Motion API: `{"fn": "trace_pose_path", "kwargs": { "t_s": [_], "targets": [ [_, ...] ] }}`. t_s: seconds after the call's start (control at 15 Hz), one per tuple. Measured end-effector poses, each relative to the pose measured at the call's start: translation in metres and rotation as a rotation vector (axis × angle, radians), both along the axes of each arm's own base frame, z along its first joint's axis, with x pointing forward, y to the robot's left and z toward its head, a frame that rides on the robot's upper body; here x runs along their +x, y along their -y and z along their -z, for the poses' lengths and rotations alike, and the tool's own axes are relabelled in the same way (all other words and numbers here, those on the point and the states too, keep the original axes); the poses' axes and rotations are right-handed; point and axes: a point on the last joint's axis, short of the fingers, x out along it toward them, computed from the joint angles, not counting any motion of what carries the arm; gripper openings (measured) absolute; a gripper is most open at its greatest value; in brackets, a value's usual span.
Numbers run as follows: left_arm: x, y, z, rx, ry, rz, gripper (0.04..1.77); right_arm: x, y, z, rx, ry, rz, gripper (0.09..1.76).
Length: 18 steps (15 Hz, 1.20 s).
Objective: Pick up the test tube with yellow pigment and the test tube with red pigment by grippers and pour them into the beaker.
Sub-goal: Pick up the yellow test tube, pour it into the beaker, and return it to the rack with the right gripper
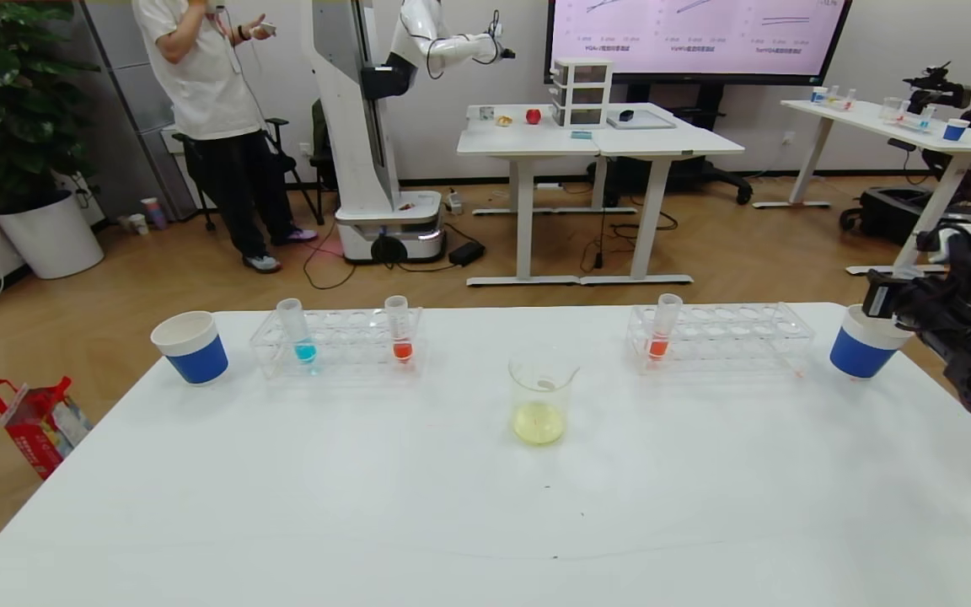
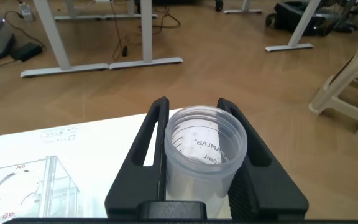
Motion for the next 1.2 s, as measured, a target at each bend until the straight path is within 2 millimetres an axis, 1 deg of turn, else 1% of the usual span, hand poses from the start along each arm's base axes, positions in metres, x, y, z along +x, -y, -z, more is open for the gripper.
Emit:
{"fn": "trace_pose_path", "kwargs": {
  "t_s": [0.2, 0.27, 0.33, 0.4, 0.47, 0.53, 0.67, 0.73, 0.87, 1.0, 1.2],
  "targets": [
    [0.0, 0.0, 0.0, 0.0, 0.0, 0.0, 1.75, 0.002, -0.003, 0.008, 0.007, -0.018, -0.007, 0.55],
    [0.0, 0.0, 0.0, 0.0, 0.0, 0.0, 1.75, 0.002, -0.003, 0.009, 0.006, -0.021, -0.009, 0.69],
    [0.0, 0.0, 0.0, 0.001, 0.0, 0.0, 1.75, 0.002, -0.004, 0.009, 0.007, -0.021, -0.01, 1.0],
    [0.0, 0.0, 0.0, 0.0, 0.0, 0.0, 1.75, 0.002, -0.004, 0.008, 0.006, -0.018, -0.01, 1.38],
    [0.0, 0.0, 0.0, 0.001, 0.0, 0.0, 1.75, 0.001, -0.004, 0.008, 0.002, -0.011, -0.01, 1.63],
    [0.0, 0.0, 0.0, 0.0, 0.0, 0.0, 1.75, 0.001, -0.004, 0.008, 0.001, -0.007, -0.009, 1.74],
    [0.0, 0.0, 0.0, 0.001, 0.0, 0.0, 1.75, 0.0, -0.005, 0.006, -0.001, -0.004, -0.012, 1.74],
    [0.0, 0.0, 0.0, 0.0, 0.0, 0.0, 1.75, 0.001, -0.01, 0.003, -0.002, 0.003, -0.024, 1.74],
    [0.0, 0.0, 0.0, 0.0, 0.0, 0.0, 1.75, 0.004, -0.027, -0.01, -0.01, 0.031, -0.065, 1.74],
    [0.0, 0.0, 0.0, 0.0, 0.0, 0.0, 1.75, 0.007, -0.058, -0.028, -0.019, 0.068, -0.135, 1.74],
    [0.0, 0.0, 0.0, 0.0, 0.0, 0.0, 1.75, 0.004, -0.12, -0.054, -0.019, 0.1, -0.263, 1.74]
  ]
}}
